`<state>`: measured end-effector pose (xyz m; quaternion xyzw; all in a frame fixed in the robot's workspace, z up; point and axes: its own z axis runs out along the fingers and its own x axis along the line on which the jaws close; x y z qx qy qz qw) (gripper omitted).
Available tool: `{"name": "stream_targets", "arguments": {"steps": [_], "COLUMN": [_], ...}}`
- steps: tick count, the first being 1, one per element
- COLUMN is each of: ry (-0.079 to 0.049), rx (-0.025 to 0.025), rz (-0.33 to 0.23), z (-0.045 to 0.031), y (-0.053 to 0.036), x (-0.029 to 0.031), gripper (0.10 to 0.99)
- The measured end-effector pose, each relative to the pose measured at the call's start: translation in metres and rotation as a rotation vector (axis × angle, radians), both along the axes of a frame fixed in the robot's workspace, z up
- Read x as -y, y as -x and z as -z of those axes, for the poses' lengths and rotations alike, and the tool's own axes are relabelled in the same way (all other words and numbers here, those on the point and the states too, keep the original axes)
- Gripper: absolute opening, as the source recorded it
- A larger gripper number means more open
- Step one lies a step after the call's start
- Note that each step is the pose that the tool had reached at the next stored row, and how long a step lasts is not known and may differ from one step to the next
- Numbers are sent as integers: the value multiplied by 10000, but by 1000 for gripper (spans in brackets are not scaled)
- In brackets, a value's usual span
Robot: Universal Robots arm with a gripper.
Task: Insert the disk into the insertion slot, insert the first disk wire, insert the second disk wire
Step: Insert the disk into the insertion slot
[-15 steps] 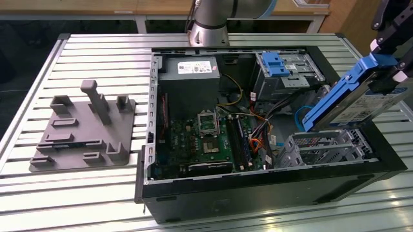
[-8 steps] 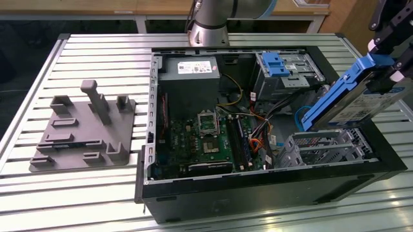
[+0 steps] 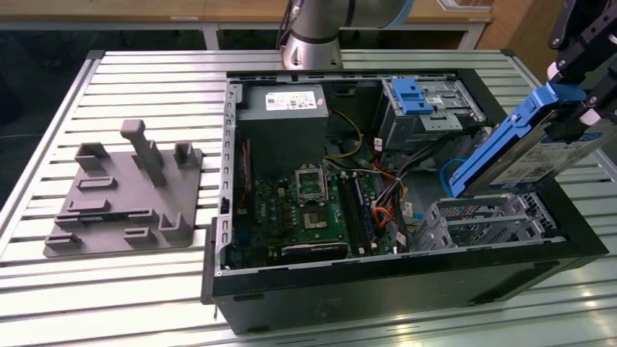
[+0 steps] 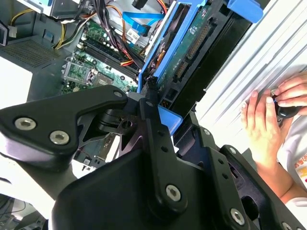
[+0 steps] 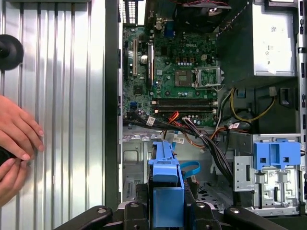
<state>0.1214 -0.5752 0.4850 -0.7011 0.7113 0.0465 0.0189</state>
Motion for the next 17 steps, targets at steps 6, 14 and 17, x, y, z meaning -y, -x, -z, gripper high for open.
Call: {"name": "stream_targets", "arguments": {"steps": [6, 14, 17], "ry": [1, 1, 1], "rx": [0, 0, 0], "rz": [0, -7, -10], "z": [20, 47, 58], "y": [-3, -24, -28], "x": [0, 0, 0], "gripper": [361, 361, 361]}}
